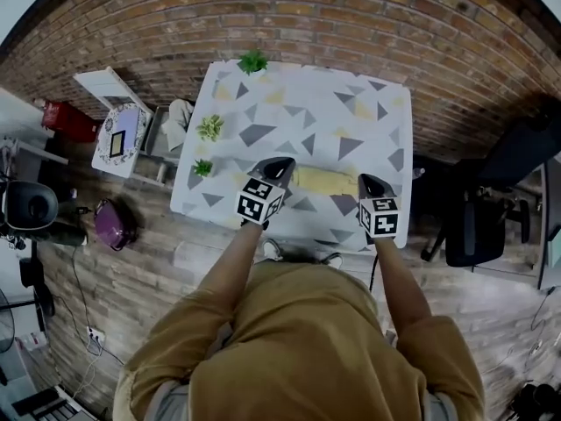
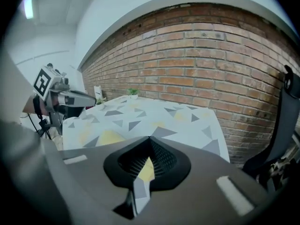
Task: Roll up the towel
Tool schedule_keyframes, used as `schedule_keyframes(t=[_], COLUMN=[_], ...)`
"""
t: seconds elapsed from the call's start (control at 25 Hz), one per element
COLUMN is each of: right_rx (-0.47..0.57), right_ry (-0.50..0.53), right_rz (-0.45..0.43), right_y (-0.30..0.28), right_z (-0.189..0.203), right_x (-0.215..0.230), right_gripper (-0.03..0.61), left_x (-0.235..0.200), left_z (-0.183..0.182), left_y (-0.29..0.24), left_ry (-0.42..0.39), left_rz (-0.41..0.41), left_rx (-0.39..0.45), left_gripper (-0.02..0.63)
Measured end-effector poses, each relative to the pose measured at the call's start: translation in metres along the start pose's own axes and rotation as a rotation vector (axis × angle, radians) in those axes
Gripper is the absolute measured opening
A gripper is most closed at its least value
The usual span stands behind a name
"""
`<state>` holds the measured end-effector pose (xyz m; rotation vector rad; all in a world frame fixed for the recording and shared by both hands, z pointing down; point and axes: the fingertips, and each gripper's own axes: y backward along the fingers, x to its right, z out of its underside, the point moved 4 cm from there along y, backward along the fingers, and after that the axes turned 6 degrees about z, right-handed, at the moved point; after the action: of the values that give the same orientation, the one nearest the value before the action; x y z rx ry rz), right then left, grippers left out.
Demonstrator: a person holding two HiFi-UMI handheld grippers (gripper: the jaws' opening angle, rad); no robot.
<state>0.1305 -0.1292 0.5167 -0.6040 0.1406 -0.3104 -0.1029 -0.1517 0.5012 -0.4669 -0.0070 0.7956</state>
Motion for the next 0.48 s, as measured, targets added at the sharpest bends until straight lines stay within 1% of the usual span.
schedule_keyframes(t=[0.08,0.2,0.32,0.48], right_rx=[0.027,0.081,0.156,0.264], right_ry=[-0.026,-0.059,-0.077,-0.092], right_rz=[0.002,0.004,0.004,-0.001], right_y=[0.006,0.016,0.028,0.046], right_z=[-0.01,-0.03,-0.058,-0.1], right_x=[0.005,0.012,0.019,0.028], right_gripper=[0.003,0.003,0.003,0.003], left_x=[0.001,0.0,-0.004,-0.008], left_z=[-0.013,-0.036,-0.063,-0.101], left_y=[0.003,0.013,0.023,0.038], left_ry=[-0.018,-0.069,-0.11,-0.142], left_rz=[-0.017,-0.058,-0.102,-0.141], left_rx=[0.027,0.071,0.13,0.209], left_gripper=[0.061,0.061,0.063,0.062])
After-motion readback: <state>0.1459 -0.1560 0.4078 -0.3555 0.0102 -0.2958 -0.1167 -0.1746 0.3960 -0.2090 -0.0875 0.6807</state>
